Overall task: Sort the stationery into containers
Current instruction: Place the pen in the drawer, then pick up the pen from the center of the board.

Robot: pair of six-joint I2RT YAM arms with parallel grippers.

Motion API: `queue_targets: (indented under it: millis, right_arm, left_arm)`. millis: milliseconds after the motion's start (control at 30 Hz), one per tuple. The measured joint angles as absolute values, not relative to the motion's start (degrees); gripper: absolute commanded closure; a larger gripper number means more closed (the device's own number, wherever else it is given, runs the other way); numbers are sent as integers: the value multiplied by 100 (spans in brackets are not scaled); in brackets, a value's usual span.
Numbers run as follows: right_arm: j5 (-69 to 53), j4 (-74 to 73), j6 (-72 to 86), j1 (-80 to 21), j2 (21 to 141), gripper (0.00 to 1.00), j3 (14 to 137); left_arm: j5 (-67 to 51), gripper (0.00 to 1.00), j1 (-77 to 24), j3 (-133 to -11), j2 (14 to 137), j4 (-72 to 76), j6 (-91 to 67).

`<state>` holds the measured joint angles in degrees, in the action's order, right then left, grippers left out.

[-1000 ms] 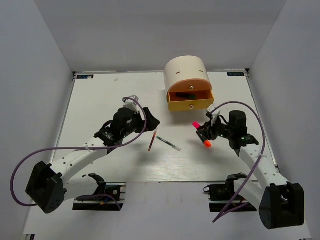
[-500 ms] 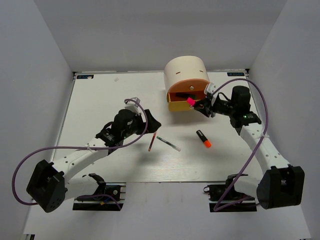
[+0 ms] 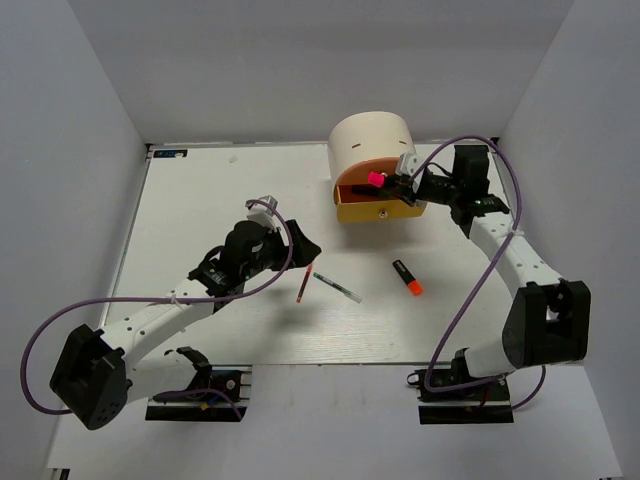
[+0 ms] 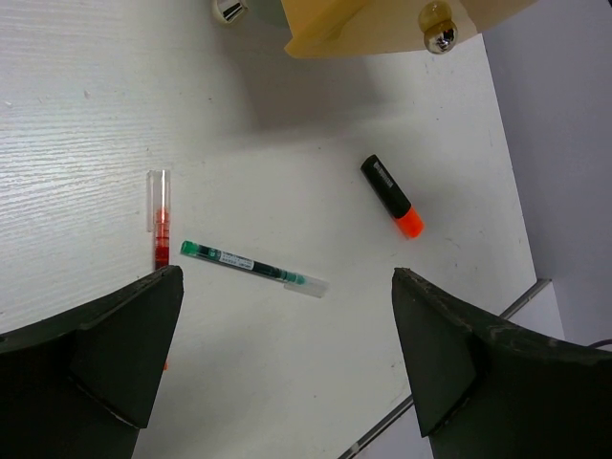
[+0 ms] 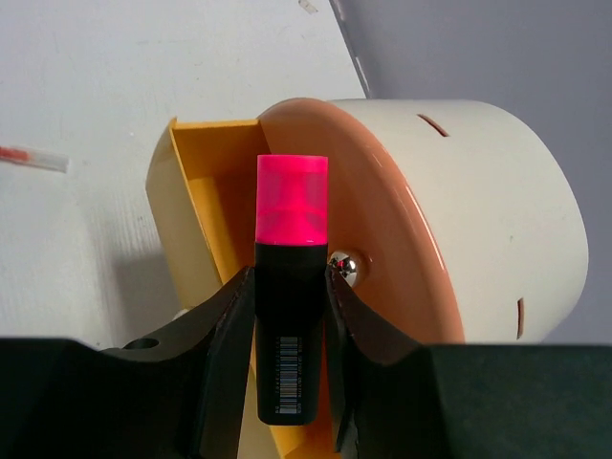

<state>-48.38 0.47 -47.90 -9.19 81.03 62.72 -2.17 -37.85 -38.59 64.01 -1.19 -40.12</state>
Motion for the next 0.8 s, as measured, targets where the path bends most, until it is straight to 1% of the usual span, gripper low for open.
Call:
queue_targets:
  millis: [200,300,333,467,667,733,800]
  right_arm:
    - [-4930,-134,-5544,-917,8451,74,6429]
    - [-4971,-270,-5736,-917,8576,64,6541]
    - [-4982,-314,-5776,-917,8600,57,6567]
    - [-5083,-438,-5907,-913,8608,47,6578]
    - [-5118,-469,-5878,-913,8521,47,6576]
    - [-5120,-460,-5769,-910,8409,48,6567]
    - [-5124,-421,-5616,-899,8250,55,6523]
  left_arm:
    - [-217,0,-3785,-3859,6401,-119,-4012]
    - [-217,0,-3785,-3859,6401,-119,-4012]
    - [-217,0,-3785,-3859,6401,-119,-4012]
    - [-217,0,-3785,-3857,6403,-104,-4012]
    - [-274,0,-3785,-3859,6504,-32,-4012]
    - [-309,0,-3785,-3859,6578,1,-4007]
    - [-333,0,-3785,-3861,6646,8,-4007]
